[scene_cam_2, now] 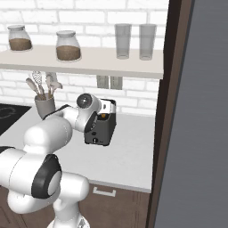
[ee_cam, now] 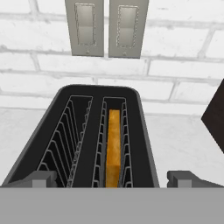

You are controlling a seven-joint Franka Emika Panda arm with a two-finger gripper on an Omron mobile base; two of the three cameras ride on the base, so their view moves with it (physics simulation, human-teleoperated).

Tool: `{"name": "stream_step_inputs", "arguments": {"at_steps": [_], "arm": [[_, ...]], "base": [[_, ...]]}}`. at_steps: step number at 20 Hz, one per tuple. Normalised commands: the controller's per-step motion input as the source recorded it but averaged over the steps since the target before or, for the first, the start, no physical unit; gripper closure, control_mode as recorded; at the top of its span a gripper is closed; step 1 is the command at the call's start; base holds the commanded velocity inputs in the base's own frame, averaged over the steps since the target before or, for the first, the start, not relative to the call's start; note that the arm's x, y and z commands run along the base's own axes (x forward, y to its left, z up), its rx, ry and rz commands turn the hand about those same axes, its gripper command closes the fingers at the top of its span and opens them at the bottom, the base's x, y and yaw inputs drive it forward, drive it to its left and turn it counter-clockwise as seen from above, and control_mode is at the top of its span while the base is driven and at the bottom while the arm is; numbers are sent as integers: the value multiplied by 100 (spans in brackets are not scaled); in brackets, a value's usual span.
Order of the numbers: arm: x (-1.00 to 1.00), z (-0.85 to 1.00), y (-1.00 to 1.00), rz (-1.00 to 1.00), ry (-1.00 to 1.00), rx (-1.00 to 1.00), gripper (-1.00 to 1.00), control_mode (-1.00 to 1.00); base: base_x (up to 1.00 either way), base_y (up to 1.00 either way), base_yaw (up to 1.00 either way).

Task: Start the toaster. Once the lever pops up, take the bread to the plate on the dining counter.

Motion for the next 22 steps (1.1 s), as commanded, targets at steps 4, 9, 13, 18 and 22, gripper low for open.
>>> {"name": "stream_step_inputs", "arguments": {"at_steps": [4,9,13,18,22], "arm": [[3,0,0,0,0,0,-100,-100],[3,0,0,0,0,0,-100,-100],[0,0,0,0,0,0,-100,-100],[0,0,0,0,0,0,-100,-100],[0,0,0,0,0,0,-100,-100]], "base": [[0,0,0],[0,0,0],[0,0,0],[0,0,0],[0,0,0]]}}
